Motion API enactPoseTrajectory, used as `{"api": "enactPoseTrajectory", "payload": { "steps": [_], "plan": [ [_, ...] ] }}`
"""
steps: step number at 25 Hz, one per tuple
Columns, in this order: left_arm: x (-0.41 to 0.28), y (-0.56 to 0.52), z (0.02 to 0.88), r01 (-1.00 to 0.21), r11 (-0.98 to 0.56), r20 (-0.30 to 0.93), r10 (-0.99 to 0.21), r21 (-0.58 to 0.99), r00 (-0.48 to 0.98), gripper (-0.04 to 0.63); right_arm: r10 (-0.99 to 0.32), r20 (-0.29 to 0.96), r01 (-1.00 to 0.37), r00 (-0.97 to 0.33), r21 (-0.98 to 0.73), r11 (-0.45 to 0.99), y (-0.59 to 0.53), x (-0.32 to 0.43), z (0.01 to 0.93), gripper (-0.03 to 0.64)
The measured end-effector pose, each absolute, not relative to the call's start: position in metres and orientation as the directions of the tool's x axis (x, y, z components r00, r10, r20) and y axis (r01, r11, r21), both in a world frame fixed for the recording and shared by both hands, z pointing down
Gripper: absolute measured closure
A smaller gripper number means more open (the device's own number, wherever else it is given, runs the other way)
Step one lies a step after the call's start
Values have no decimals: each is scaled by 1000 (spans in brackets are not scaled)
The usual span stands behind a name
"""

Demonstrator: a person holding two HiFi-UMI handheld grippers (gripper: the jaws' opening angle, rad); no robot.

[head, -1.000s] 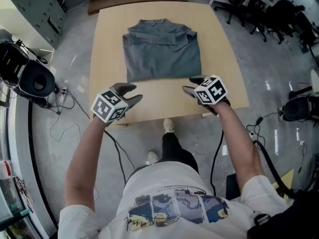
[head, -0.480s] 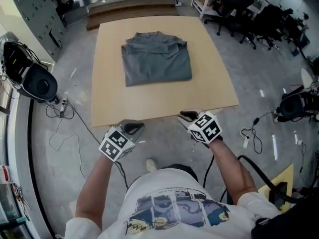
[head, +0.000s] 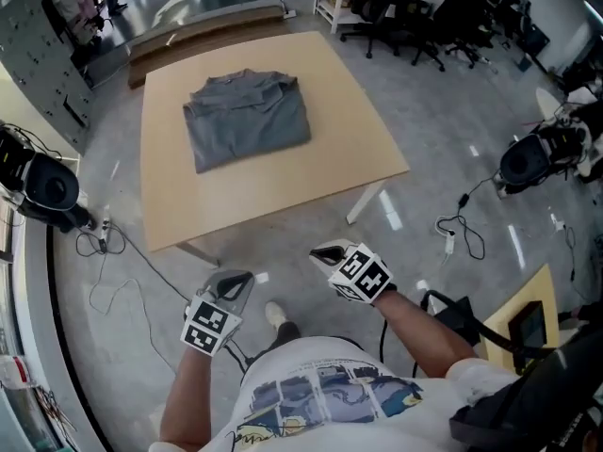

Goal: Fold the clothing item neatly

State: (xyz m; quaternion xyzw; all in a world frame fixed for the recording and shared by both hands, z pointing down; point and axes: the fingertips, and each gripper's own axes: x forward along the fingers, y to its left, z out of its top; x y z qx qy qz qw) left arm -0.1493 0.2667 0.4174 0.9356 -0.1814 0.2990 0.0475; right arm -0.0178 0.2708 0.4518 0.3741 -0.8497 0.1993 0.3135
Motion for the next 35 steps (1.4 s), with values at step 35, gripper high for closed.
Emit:
{"api": "enactPoseTrajectory", "payload": {
  "steps": [35],
  "plan": [
    [-130, 467, 421, -331, -944, 587, -274, -12, 762, 588, -491, 673, -665, -553, -2, 747, 471, -45, 435, 604]
  ]
}}
